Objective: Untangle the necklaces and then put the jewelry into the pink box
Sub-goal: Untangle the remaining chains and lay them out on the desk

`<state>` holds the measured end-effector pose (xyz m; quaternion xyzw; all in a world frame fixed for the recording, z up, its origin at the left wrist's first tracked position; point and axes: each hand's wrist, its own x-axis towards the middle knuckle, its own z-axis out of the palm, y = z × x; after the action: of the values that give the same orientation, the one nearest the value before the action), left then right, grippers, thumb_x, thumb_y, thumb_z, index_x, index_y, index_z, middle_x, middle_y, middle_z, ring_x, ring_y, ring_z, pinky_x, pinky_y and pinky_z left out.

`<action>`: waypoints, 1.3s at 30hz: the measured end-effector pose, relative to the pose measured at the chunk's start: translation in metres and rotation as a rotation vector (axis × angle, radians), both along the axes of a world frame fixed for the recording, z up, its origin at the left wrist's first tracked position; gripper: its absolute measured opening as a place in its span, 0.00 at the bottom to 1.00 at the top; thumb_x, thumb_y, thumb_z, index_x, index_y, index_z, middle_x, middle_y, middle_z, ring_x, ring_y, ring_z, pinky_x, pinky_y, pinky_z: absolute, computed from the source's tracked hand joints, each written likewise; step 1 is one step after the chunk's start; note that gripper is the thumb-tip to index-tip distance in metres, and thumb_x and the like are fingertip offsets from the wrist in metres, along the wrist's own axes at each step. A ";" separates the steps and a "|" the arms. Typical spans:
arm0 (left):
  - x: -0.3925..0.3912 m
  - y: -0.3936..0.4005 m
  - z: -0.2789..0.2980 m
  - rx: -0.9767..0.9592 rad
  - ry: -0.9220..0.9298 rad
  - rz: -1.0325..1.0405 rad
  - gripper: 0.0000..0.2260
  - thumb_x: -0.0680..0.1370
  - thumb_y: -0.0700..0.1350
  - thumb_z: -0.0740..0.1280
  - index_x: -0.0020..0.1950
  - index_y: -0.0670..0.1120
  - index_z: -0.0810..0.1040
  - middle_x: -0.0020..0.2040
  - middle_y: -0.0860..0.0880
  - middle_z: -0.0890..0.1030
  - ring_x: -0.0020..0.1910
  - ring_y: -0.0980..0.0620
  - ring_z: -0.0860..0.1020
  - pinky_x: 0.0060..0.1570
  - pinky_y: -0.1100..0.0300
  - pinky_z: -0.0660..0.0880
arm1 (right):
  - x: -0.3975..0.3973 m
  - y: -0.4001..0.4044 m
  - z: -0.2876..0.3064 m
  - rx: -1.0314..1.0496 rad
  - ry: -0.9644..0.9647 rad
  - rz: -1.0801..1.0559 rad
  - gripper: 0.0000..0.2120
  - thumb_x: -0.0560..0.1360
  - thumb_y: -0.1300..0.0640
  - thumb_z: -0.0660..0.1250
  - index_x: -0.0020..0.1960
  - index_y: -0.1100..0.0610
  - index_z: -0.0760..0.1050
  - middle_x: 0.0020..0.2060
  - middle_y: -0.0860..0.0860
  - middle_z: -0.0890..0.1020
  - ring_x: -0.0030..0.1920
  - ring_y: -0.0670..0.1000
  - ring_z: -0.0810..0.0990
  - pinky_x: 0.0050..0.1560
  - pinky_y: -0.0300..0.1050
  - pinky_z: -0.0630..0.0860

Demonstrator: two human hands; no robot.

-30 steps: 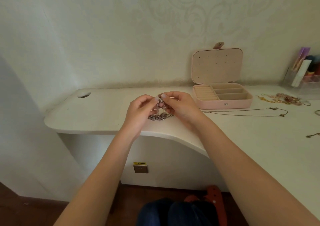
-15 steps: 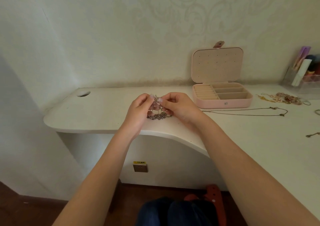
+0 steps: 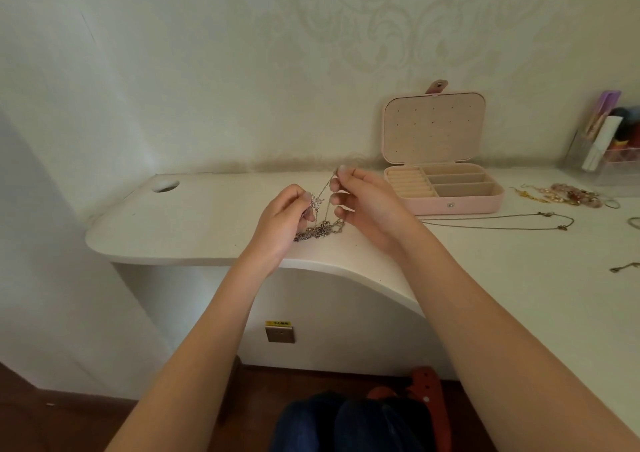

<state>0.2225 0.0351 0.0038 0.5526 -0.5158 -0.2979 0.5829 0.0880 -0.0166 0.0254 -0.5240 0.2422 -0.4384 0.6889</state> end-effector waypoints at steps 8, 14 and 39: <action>0.003 0.001 -0.002 -0.052 -0.087 -0.028 0.10 0.82 0.41 0.58 0.41 0.47 0.71 0.38 0.51 0.79 0.29 0.57 0.69 0.30 0.68 0.65 | 0.000 -0.003 -0.001 0.028 0.057 -0.097 0.07 0.80 0.57 0.62 0.43 0.54 0.71 0.27 0.46 0.68 0.24 0.43 0.64 0.28 0.35 0.61; 0.005 0.000 -0.001 -0.031 0.070 -0.053 0.11 0.82 0.42 0.57 0.40 0.49 0.72 0.42 0.53 0.78 0.39 0.58 0.74 0.38 0.62 0.65 | 0.001 -0.012 -0.010 -0.054 0.307 -0.421 0.05 0.79 0.56 0.62 0.45 0.55 0.72 0.29 0.47 0.69 0.27 0.46 0.65 0.25 0.35 0.61; 0.004 0.000 -0.003 -0.049 -0.099 -0.044 0.11 0.80 0.42 0.62 0.38 0.50 0.74 0.32 0.60 0.76 0.35 0.62 0.75 0.35 0.72 0.68 | 0.000 -0.010 -0.019 -0.594 0.843 -0.608 0.04 0.74 0.54 0.65 0.42 0.53 0.76 0.38 0.49 0.76 0.45 0.52 0.74 0.47 0.47 0.72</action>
<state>0.2261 0.0348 0.0007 0.5406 -0.5633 -0.2703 0.5634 0.0877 -0.0265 0.0062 -0.7302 0.5007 -0.4193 0.2010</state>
